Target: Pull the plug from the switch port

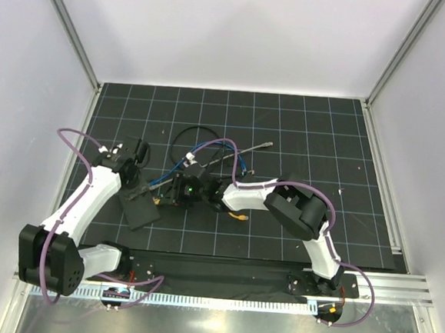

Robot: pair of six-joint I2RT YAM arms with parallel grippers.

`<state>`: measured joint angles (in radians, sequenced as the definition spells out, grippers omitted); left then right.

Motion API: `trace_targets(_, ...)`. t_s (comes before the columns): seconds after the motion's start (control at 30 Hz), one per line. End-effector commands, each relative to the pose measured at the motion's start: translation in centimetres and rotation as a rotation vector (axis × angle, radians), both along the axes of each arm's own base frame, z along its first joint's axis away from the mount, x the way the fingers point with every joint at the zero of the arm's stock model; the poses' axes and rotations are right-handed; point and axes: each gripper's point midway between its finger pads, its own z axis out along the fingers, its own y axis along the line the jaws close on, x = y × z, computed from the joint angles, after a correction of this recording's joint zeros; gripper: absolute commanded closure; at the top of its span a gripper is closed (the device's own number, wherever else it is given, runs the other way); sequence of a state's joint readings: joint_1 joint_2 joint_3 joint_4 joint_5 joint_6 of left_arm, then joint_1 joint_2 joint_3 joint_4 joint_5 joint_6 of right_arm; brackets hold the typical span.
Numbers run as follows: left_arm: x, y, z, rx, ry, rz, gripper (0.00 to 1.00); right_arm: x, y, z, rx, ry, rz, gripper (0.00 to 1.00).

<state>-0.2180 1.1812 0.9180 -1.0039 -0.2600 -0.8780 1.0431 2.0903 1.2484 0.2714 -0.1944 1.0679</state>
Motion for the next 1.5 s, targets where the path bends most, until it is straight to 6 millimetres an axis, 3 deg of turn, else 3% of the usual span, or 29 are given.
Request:
trace_targets(0.0, 0.2, -0.5, -1.1, -0.042, -0.006, 0.049, 0.79, 1.4, 0.8, 0.9, 0.043, -0.033, -0.062, 0.63)
trace_targets(0.17, -0.4, -0.1, -2.6, -0.046, -0.011, 0.128, 0.80, 1.4, 1.3, -0.2, 0.041, -0.012, -0.047, 0.60)
trace_targets(0.6, -0.7, -0.1, -4.1, -0.055, 0.013, 0.153, 0.85, 1.1, 1.9, -1.9, 0.077, 0.050, -0.061, 0.55)
trace_targets(1.47, -2.2, -0.1, -5.9, -0.080, 0.039, 0.180, 0.93, 2.4, 0.2, -5.5, 0.035, 0.164, -0.275, 0.59)
